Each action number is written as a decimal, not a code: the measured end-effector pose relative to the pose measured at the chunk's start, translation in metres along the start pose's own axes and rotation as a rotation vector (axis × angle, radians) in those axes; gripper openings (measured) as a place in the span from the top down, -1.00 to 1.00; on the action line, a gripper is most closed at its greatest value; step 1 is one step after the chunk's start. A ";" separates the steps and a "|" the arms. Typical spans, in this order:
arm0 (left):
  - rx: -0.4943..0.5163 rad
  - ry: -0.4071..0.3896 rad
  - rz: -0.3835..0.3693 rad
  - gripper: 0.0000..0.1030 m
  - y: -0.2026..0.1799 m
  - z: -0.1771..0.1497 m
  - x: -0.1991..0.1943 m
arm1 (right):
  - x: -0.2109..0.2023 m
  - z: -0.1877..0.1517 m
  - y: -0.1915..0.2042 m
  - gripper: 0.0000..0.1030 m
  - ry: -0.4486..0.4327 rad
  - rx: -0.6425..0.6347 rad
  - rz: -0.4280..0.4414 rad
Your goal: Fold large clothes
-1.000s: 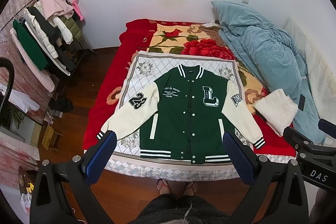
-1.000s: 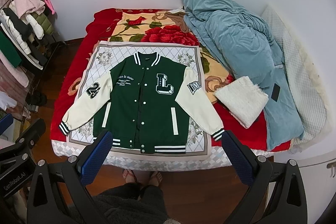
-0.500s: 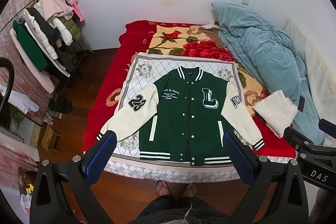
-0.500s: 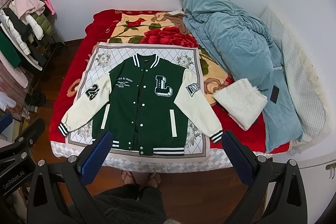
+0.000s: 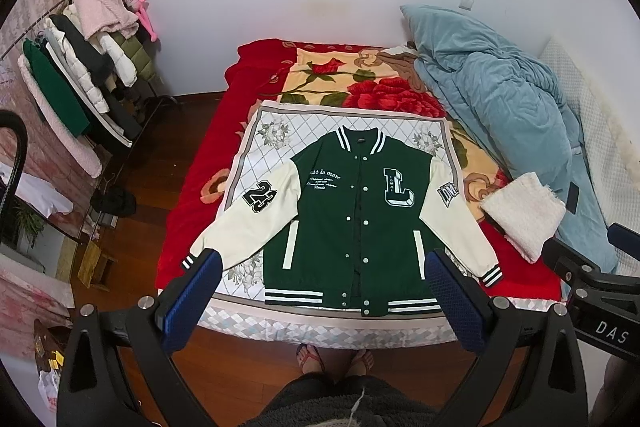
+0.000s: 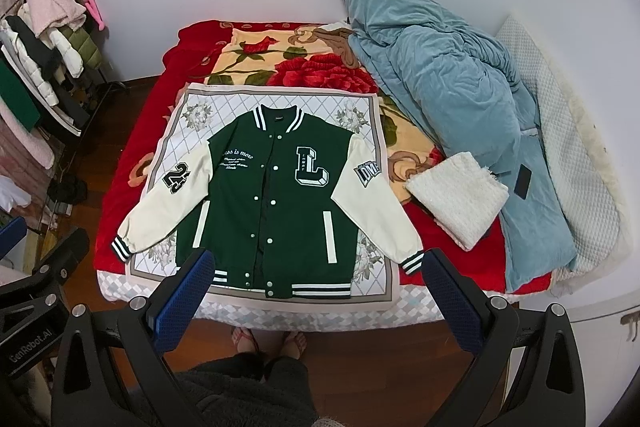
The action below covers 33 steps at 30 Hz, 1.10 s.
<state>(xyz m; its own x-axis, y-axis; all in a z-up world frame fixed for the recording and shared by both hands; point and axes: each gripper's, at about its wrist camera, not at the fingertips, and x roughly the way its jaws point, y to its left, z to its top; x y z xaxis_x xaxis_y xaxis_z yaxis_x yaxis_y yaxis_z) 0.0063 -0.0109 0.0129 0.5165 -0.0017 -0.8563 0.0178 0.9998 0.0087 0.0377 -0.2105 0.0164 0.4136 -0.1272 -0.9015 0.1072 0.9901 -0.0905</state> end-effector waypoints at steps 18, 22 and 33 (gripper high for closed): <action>0.000 -0.001 -0.002 -1.00 0.000 0.000 0.000 | -0.004 0.002 0.000 -1.00 -0.001 0.001 0.000; 0.001 -0.002 -0.002 -1.00 -0.001 0.004 0.002 | -0.013 0.012 -0.002 -1.00 -0.003 0.002 -0.001; 0.011 -0.007 -0.014 -1.00 -0.009 0.019 -0.004 | -0.019 0.017 -0.004 -1.00 -0.008 0.009 -0.002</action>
<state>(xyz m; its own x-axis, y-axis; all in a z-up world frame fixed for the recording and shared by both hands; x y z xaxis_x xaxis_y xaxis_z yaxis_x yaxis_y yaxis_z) 0.0204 -0.0199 0.0256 0.5225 -0.0159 -0.8525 0.0342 0.9994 0.0024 0.0453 -0.2136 0.0409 0.4204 -0.1299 -0.8980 0.1167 0.9892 -0.0885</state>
